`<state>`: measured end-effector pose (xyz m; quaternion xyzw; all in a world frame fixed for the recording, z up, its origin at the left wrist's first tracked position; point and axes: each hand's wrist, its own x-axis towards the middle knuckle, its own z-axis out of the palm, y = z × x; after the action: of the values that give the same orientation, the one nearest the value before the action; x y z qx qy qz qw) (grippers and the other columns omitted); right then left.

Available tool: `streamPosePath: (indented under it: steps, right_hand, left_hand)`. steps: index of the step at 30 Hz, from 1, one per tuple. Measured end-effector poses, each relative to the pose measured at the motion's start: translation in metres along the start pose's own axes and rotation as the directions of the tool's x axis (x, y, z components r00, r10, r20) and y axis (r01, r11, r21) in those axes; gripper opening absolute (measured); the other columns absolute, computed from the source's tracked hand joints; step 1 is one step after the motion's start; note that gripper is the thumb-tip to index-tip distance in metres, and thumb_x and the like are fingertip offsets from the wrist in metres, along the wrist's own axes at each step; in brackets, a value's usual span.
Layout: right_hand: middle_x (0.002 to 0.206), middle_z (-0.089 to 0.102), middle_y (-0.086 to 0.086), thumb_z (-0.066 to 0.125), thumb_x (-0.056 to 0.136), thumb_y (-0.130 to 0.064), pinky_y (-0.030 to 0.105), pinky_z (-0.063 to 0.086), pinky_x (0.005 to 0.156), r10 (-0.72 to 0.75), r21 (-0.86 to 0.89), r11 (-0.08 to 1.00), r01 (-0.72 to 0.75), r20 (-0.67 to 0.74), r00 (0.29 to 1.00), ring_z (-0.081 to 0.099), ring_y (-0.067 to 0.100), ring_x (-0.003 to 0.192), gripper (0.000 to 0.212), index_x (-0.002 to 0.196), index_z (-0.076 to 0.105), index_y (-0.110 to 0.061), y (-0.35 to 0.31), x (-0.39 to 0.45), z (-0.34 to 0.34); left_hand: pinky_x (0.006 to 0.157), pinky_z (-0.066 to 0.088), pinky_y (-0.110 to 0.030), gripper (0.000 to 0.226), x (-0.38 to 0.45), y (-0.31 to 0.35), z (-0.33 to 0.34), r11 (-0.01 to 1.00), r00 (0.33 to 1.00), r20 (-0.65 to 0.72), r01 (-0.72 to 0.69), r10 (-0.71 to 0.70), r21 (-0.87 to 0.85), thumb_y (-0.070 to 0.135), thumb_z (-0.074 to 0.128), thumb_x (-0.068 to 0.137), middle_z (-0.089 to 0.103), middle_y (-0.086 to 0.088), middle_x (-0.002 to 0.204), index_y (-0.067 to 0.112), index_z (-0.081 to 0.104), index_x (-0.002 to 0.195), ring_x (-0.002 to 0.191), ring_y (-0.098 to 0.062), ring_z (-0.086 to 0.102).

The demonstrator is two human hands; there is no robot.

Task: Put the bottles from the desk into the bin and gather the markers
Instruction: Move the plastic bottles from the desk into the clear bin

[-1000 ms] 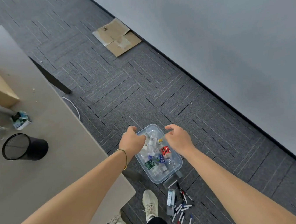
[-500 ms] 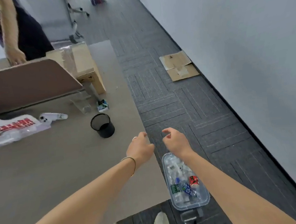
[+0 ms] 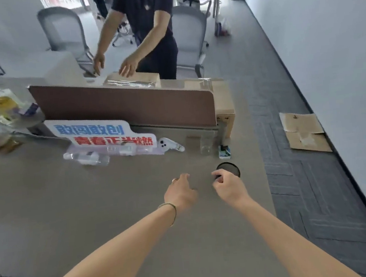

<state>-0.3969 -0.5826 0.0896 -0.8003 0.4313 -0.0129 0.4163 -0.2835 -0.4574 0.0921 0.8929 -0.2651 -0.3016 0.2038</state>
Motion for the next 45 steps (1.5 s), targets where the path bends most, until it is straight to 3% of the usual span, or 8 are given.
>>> streamPosePath:
  steps: [7,11,16,20,29,36,41,45]
  right_hand:
    - [0.124,0.069,-0.001,0.058,0.093,-0.02,0.031,0.044,0.098,-0.062,-0.074,0.995,0.065,0.053,0.997,0.062,0.018,0.119,0.041,0.133,0.062,-0.023,-0.104,0.041,0.079]
    - [0.125,0.068,-0.002,0.055,0.093,-0.021,0.032,0.045,0.097,-0.083,-0.122,0.988,0.095,0.101,0.991,0.062,0.017,0.12,0.043,0.135,0.06,-0.025,-0.151,0.063,0.121]
    - [0.126,0.067,-0.004,0.055,0.094,-0.022,0.028,0.044,0.088,-0.135,-0.21,0.963,0.168,0.164,0.977,0.062,0.016,0.118,0.042,0.136,0.059,-0.026,-0.191,0.095,0.163]
    - [0.131,0.065,-0.002,0.058,0.093,-0.021,0.03,0.048,0.091,-0.215,-0.297,0.916,0.27,0.204,0.955,0.062,0.018,0.115,0.044,0.136,0.059,-0.023,-0.215,0.135,0.192]
    - [0.138,0.057,0.004,0.067,0.086,-0.013,0.043,0.05,0.103,-0.367,-0.465,0.746,0.477,0.311,0.877,0.055,0.026,0.122,0.056,0.141,0.053,-0.017,-0.237,0.235,0.26]
    - [0.152,0.044,0.012,0.069,0.088,-0.01,0.049,0.044,0.112,-0.408,-0.584,0.626,0.517,0.32,0.855,0.044,0.034,0.137,0.073,0.152,0.035,-0.016,-0.223,0.255,0.294]
    - [0.148,0.043,0.015,0.066,0.092,-0.019,0.037,0.055,0.09,-0.399,-0.618,0.616,0.488,0.289,0.87,0.059,0.026,0.112,0.078,0.156,0.023,-0.017,-0.214,0.251,0.296]
    - [0.141,0.046,0.013,0.078,0.082,-0.023,0.039,0.055,0.089,-0.379,-0.579,0.686,0.44,0.23,0.896,0.059,0.027,0.11,0.073,0.145,0.04,-0.017,-0.212,0.247,0.285]
  left_hand:
    - [0.086,0.053,-0.037,0.049,0.04,-0.104,-0.1,0.999,0.998,-0.052,0.042,-0.043,-0.025,0.028,0.057,0.093,0.057,-0.008,0.133,0.02,0.047,0.14,0.115,-0.03,0.061]
    - [0.086,0.055,-0.04,0.046,0.058,-0.158,-0.139,0.995,0.993,-0.071,0.091,-0.093,-0.029,0.026,0.056,0.092,0.057,-0.01,0.131,0.018,0.048,0.137,0.11,-0.03,0.062]
    - [0.092,0.051,-0.036,0.052,0.079,-0.206,-0.165,0.984,0.98,-0.098,0.169,-0.174,-0.063,0.026,0.054,0.091,0.056,-0.007,0.136,0.023,0.047,0.143,0.121,-0.027,0.058]
    - [0.09,0.048,-0.033,0.056,0.093,-0.233,-0.175,0.967,0.959,-0.137,0.237,-0.249,-0.098,0.026,0.053,0.092,0.054,-0.005,0.139,0.024,0.044,0.147,0.125,-0.025,0.057]
    - [0.089,0.049,-0.032,0.052,0.11,-0.293,-0.197,0.896,0.875,-0.193,0.434,-0.445,-0.096,0.03,0.055,0.09,0.056,0.004,0.134,0.031,0.047,0.142,0.121,-0.019,0.057]
    - [0.083,0.045,-0.03,0.052,0.122,-0.308,-0.214,0.872,0.844,-0.231,0.486,-0.485,-0.052,0.029,0.055,0.09,0.055,0.005,0.129,0.032,0.047,0.142,0.118,-0.018,0.057]
    - [0.081,0.041,-0.03,0.057,0.131,-0.309,-0.218,0.877,0.859,-0.219,0.48,-0.464,0.023,0.027,0.053,0.091,0.053,0.001,0.135,0.029,0.043,0.148,0.122,-0.023,0.056]
    - [0.08,0.042,-0.032,0.058,0.147,-0.311,-0.226,0.896,0.888,-0.216,0.434,-0.406,0.1,0.023,0.054,0.089,0.054,-0.001,0.131,0.026,0.043,0.145,0.122,-0.025,0.054]
